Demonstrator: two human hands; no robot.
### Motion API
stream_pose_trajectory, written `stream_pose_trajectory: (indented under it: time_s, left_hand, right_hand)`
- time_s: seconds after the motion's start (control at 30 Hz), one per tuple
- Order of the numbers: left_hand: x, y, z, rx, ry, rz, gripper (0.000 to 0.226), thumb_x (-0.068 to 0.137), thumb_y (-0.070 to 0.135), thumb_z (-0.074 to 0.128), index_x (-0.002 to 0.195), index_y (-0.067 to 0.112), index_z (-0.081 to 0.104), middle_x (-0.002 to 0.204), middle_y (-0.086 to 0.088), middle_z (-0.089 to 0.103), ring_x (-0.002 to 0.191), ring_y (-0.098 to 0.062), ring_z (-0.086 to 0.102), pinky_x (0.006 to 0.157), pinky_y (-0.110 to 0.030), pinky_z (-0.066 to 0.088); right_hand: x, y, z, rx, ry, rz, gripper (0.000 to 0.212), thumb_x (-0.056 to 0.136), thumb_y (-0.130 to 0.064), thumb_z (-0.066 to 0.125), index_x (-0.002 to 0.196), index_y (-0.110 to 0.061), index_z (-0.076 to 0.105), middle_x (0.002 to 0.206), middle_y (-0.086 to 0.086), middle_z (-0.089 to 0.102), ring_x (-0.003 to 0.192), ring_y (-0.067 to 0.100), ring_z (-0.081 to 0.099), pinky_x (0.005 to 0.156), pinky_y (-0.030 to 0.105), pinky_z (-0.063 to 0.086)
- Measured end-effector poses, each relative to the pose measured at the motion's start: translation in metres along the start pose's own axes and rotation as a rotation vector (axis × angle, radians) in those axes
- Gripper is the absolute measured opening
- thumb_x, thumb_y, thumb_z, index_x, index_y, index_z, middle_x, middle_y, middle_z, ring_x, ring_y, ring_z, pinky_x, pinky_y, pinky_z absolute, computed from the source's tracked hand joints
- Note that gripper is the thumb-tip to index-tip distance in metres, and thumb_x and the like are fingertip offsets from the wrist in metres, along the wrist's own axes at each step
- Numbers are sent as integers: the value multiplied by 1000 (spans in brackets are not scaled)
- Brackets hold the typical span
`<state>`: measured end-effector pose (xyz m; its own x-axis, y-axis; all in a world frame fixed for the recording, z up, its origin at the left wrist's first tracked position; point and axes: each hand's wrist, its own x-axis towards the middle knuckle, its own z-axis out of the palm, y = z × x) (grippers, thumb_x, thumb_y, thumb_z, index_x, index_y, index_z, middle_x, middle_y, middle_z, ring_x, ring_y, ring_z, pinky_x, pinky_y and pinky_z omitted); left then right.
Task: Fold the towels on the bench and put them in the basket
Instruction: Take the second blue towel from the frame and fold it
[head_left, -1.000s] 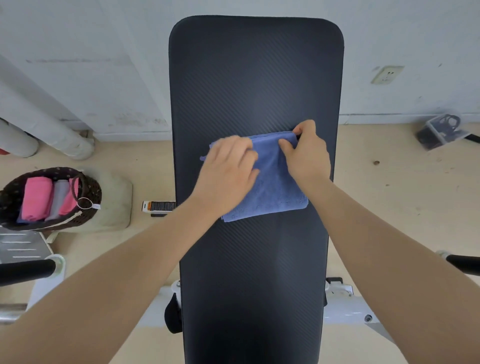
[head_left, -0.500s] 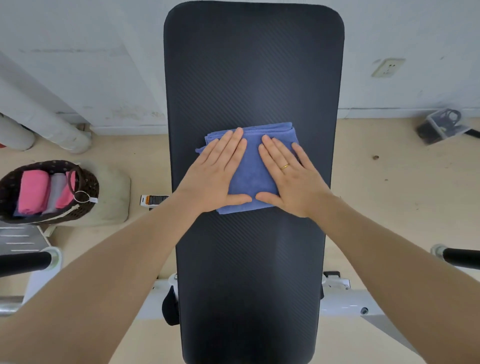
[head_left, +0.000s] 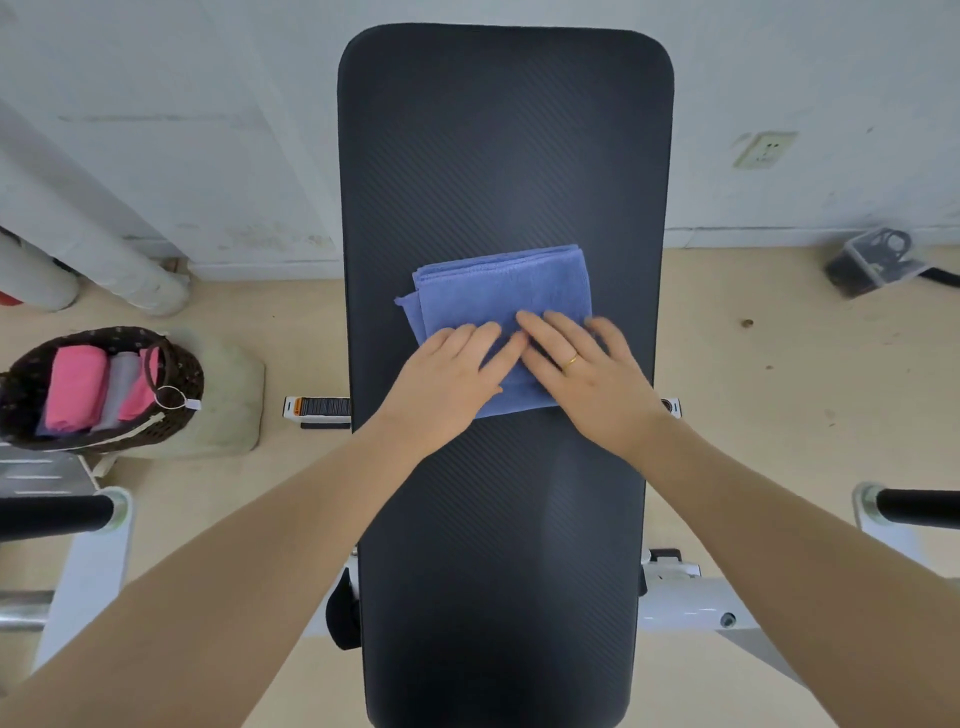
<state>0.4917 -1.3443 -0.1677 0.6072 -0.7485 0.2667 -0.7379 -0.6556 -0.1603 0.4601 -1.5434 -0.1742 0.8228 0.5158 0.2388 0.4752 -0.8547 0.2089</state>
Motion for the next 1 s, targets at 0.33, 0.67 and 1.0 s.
stream_pose_trajectory:
  time_s: [0.33, 0.67, 1.0]
  left_hand:
    - [-22, -1, -2, -97, -278, -58, 89, 54, 47, 80, 125, 5, 45, 138, -13, 49, 120, -26, 44, 98, -38, 45]
    - [-21, 10, -40, -437, -390, -289, 47, 90, 13, 51, 136, 11, 42, 142, 1, 40, 110, -22, 55, 80, -32, 47]
    - [-16, 2, -41, -829, -107, -884, 23, 96, 22, 45, 105, 2, 51, 98, -6, 49, 78, -15, 44, 61, -18, 27]
  right_hand:
    - [-22, 22, -7, 143, -304, 51, 81, 55, -38, 85, 122, -16, 43, 143, 5, 45, 127, 26, 49, 93, 39, 43]
    - [-10, 13, -43, 544, -314, 303, 21, 81, -19, 46, 99, -12, 53, 125, 2, 61, 114, 27, 57, 90, 33, 36]
    - [32, 20, -48, 700, -296, 673, 30, 98, -32, 37, 116, -8, 42, 86, 4, 52, 75, 26, 48, 65, 31, 33]
